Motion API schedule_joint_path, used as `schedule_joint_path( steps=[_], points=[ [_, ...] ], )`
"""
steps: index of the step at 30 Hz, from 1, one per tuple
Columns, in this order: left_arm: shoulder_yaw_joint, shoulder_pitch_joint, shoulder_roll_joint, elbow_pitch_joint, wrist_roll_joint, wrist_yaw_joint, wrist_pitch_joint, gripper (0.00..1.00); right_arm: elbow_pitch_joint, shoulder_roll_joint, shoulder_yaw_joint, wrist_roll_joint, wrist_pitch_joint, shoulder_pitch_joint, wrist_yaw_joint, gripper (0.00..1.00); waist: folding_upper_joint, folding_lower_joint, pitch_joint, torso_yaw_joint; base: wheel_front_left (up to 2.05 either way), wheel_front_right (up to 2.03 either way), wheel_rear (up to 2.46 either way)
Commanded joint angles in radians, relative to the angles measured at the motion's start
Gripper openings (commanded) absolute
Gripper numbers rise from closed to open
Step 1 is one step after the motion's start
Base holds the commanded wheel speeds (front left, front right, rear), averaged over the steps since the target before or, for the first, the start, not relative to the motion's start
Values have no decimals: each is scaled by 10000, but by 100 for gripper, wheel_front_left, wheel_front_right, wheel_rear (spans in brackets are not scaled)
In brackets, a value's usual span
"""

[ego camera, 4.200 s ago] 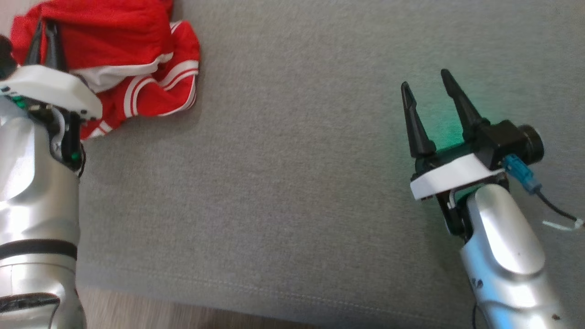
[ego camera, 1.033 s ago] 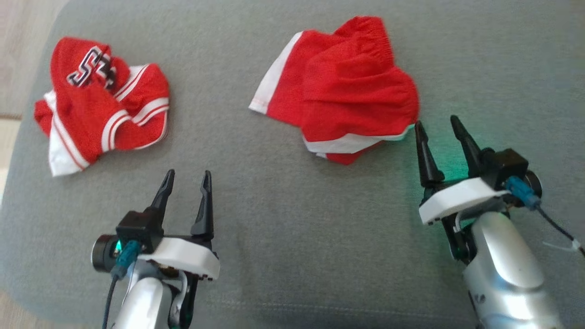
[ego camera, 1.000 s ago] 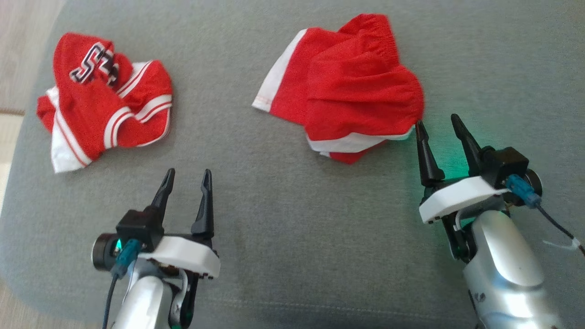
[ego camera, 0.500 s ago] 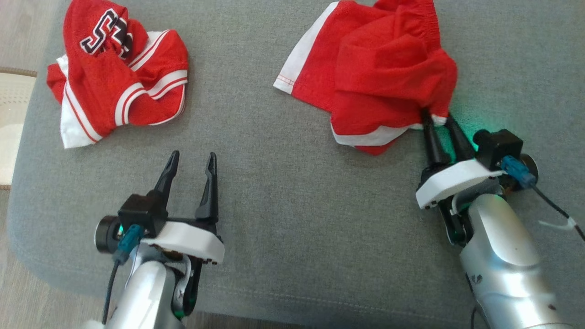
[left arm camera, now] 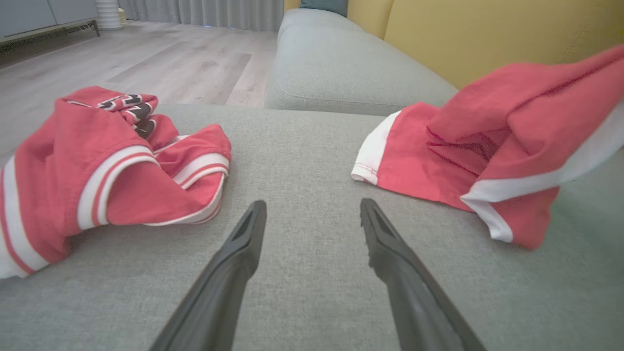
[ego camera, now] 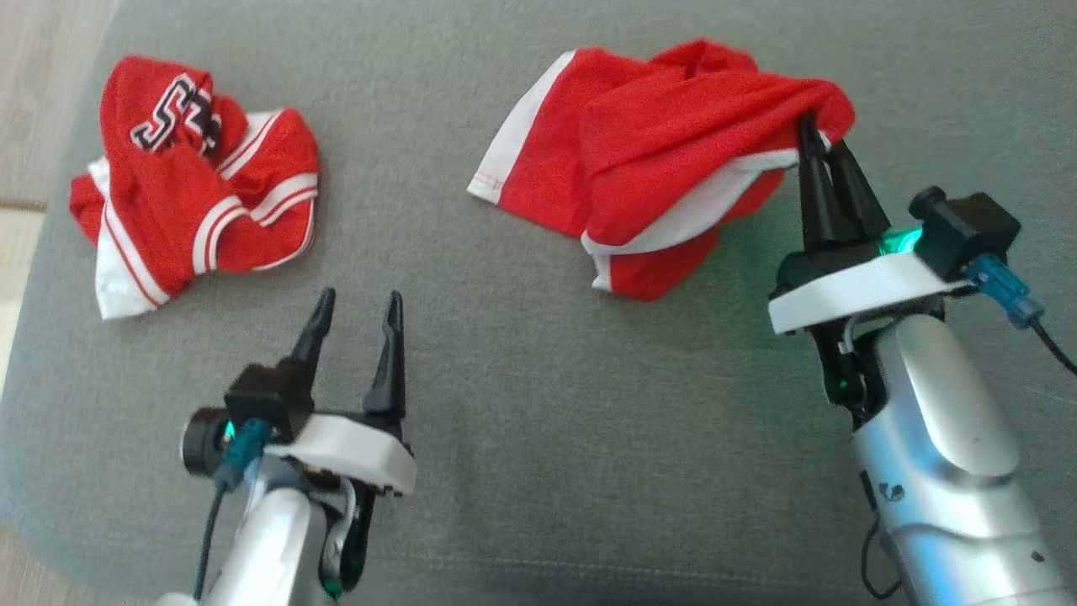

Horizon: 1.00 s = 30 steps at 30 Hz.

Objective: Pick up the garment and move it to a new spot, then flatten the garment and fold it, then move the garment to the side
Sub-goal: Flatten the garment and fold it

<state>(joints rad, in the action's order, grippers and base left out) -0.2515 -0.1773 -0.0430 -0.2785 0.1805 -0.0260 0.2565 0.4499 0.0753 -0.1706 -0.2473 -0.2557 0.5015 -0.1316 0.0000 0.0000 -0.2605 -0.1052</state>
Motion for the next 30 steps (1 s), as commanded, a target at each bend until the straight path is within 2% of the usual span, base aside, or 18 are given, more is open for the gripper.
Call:
schedule_joint_path(
  steps=[1, 6, 11, 16, 18, 22, 27, 30],
  points=[
    [191, 107, -72, 193, 69, 10, 53, 100, -547, 5, -479, -169, -61, 378, 9, 0, 0, 0, 460, 311, 0, 0, 0],
    [-82, 319, -72, -28, 253, -65, 53, 100, -1067, 151, -2118, -1018, -61, 1377, 9, 0, 0, 0, 1117, 385, 0, 0, 0],
    [-401, 548, -72, -152, 438, -151, 53, 100, -979, -46, -4007, -2071, -52, 2768, 9, 0, 0, 0, 1589, 103, 0, 0, 0],
    [-576, 774, -72, -252, 528, -233, 53, 100, -764, -221, -4520, -3017, -56, 3731, 9, 0, 0, 0, 1831, -224, 0, 0, 0],
    [-615, 888, -72, -297, 560, -283, 53, 100, -798, -243, -4312, -3576, -57, 3990, 9, 0, 0, 0, 1888, -350, 0, 0, 0],
    [-545, 950, -72, -275, 598, -373, 53, 100, 10, -247, -3688, -3230, -59, 3495, 9, 0, 0, 0, 1825, -257, 0, 0, 0],
    [-488, 893, -72, -255, 546, -307, 53, 100, 1756, -159, -1777, -2070, -59, 2101, 9, 0, 0, 0, 1592, 148, 0, 0, 0],
    [-488, 789, -72, -248, 482, -239, 53, 100, 2490, 194, -676, -1224, -59, 1134, 9, 0, 0, 0, 1426, 375, 0, 0, 0]
  ],
)
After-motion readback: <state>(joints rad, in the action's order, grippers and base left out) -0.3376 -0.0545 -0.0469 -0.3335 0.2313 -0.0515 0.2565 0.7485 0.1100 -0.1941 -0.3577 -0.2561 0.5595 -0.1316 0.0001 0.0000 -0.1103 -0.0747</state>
